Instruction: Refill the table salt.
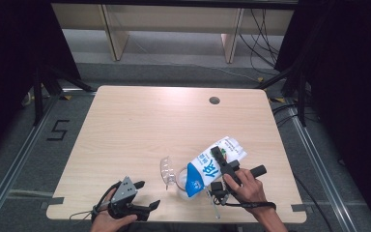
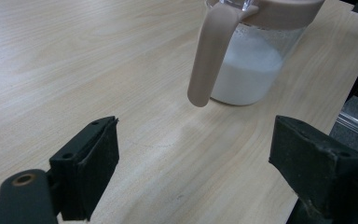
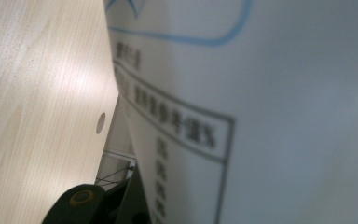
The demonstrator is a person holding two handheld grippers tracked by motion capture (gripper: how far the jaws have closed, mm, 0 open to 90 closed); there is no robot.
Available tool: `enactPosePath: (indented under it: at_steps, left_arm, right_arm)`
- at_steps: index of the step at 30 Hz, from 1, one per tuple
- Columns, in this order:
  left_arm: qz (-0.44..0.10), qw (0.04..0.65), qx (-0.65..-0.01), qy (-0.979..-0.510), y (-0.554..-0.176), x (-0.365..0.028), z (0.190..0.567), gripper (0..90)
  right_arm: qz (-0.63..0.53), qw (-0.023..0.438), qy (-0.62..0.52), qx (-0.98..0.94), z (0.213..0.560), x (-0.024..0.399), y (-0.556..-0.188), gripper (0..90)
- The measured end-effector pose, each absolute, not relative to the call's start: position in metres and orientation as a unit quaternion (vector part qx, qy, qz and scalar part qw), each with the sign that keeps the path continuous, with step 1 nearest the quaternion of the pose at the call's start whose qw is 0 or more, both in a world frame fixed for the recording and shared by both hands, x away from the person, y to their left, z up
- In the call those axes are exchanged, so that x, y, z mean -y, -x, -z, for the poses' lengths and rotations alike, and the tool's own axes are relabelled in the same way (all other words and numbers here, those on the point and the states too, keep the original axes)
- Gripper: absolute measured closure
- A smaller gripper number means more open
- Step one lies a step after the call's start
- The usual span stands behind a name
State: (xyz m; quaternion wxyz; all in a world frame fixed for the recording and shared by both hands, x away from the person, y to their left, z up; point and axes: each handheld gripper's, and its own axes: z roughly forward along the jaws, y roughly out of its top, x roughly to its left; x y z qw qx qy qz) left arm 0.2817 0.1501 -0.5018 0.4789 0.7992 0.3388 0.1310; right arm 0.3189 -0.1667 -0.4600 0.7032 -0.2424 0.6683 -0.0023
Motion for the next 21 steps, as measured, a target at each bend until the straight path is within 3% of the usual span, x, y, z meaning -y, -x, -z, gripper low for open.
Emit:
enactPosePath:
  at_steps: [21]
  left_arm:
    - [-0.127,0.479,-0.347,-0.796,-0.2808,-0.1496,0.5021,15.1]
  right_arm:
    - [-0.011,0.705,0.226,-0.672,0.4620,0.1686,-0.3191,77.5]
